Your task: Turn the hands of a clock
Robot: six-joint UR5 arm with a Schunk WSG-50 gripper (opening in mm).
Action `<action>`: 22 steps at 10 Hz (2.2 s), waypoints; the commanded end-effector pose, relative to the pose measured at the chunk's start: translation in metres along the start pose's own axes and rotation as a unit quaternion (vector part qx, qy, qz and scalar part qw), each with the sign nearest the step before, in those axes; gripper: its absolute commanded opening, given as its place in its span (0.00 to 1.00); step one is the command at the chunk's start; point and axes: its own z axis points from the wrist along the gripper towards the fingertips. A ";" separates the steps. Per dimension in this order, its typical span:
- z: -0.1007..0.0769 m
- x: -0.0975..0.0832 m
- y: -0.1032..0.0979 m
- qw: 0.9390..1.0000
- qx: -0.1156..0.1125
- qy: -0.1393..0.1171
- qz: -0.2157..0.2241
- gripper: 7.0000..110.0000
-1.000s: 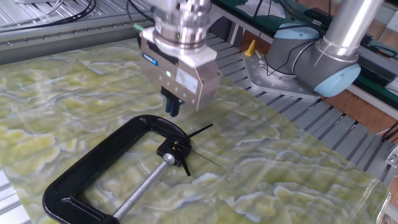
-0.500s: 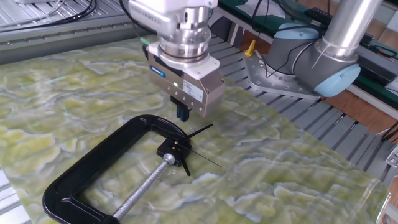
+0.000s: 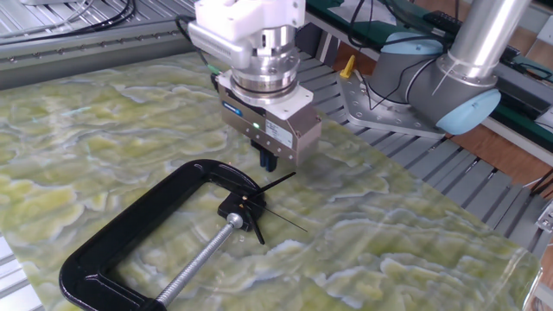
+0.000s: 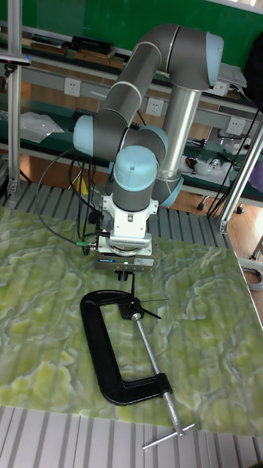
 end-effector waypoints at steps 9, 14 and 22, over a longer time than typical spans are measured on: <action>0.014 0.009 0.008 1.000 -0.004 0.007 -0.015 0.00; 0.015 0.006 0.024 1.000 -0.032 0.000 -0.001 0.00; 0.013 0.000 0.043 0.999 -0.046 -0.005 0.014 0.00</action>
